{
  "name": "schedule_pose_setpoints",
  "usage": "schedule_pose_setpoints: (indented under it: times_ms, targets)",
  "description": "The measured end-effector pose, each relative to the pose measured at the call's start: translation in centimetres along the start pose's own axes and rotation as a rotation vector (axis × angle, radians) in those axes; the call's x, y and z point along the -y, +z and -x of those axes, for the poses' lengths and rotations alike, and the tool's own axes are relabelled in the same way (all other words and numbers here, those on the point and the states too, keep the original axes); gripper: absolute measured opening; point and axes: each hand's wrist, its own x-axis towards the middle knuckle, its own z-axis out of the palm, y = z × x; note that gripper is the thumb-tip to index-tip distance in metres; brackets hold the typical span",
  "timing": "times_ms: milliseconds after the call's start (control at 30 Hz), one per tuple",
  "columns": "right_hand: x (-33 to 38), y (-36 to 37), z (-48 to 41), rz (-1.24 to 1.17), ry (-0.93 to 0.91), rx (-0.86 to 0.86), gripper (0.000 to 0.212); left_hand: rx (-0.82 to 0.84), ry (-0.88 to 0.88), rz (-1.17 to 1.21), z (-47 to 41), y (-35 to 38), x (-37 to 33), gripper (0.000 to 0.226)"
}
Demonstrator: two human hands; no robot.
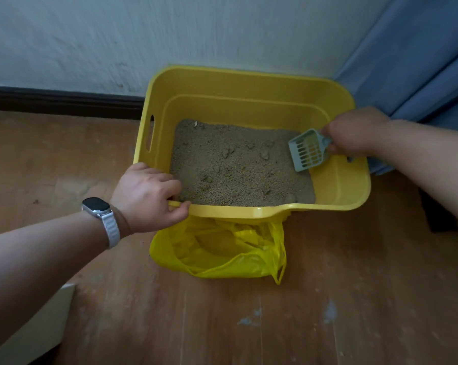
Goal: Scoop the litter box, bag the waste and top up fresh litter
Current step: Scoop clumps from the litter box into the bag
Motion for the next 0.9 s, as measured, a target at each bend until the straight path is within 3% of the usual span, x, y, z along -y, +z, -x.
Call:
schedule_pose_setpoints:
  times_ms: [133, 333, 567, 900]
  targets:
    - [0.7, 1.1, -1.4, 0.03, -0.099, -0.025, 0.028, 0.0, -0.014, 0.0, 0.0, 0.0, 0.0, 0.037]
    - [1.6, 1.8, -3.3, -0.026, -0.079, -0.034, 0.03, 0.005, -0.024, -0.004, 0.0, 0.3, 0.1, 0.036]
    - [2.9, 2.2, -6.0, -0.269, -0.086, 0.025, 0.031, 0.007, -0.034, 0.003, 0.0, 0.5, 0.1, 0.037]
    - [6.6, 1.1, -9.2, -0.502, -0.189, -0.028, 0.027, 0.014, -0.053, -0.009, 0.1, 0.5, 0.1, 0.037]
